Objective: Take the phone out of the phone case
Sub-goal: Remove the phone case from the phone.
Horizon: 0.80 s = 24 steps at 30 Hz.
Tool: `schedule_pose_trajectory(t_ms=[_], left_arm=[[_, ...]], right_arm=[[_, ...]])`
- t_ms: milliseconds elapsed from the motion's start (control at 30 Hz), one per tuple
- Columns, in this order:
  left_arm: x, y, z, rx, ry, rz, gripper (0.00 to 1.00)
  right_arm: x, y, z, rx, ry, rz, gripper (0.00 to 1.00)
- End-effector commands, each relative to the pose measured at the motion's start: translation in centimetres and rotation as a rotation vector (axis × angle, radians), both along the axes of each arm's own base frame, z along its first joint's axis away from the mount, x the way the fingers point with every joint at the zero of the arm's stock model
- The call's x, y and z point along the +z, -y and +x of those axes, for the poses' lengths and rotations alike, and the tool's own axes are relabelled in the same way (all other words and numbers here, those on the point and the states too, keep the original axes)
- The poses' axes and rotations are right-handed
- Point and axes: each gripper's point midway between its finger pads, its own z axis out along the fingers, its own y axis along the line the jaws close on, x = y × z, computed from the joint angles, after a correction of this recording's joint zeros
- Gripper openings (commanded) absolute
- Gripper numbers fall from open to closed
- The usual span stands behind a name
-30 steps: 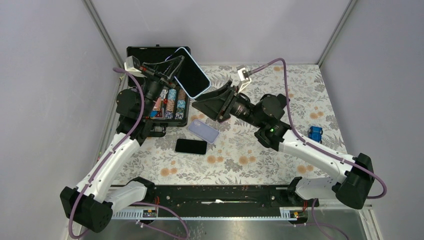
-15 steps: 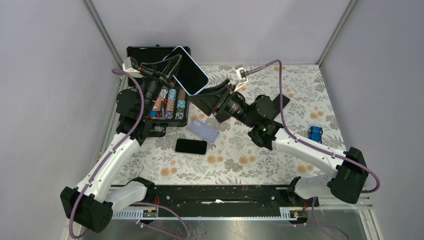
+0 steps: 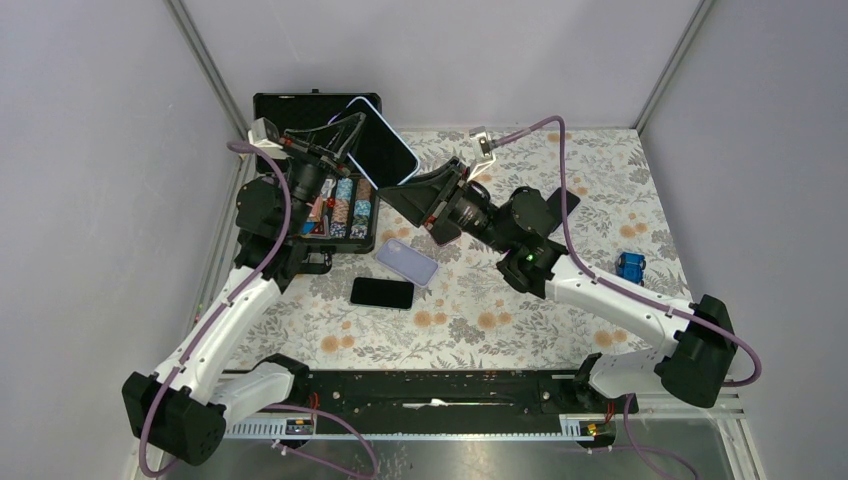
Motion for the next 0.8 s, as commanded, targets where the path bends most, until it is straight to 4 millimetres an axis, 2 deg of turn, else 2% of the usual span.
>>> schedule_pose_trajectory(t_ms=[0, 133, 233, 433, 567, 767], left_arm=[[3.9, -1.4, -2.7, -0.006, 0.108, -0.094, 0.00], [4.0, -1.5, -2.9, -0.017, 0.100, -0.106, 0.00], [3.9, -1.4, -2.9, -0.036, 0.080, -0.122, 0.00], [3.8, -0.5, -2.8, -0.121, -0.016, -0.131, 0.00], [2.9, 0.1, -2.6, -0.163, -0.118, -0.095, 0.00], [3.1, 0.5, -2.8, -0.226, -0.177, -0.097, 0.00]], right_arm=[[2.4, 0.7, -0.5, -0.010, 0.048, 0.035, 0.37], [1.6, 0.7, -0.1, -0.027, 0.040, 0.015, 0.32], [0.9, 0.3, 0.0, -0.024, 0.051, -0.027, 0.20], [-3.7, 0.1, 0.7, -0.072, 0.179, -0.263, 0.00], [-5.1, 1.2, 1.5, -0.129, 0.262, -0.362, 0.00], [-7.1, 1.9, 2.8, -0.160, 0.280, -0.442, 0.00]])
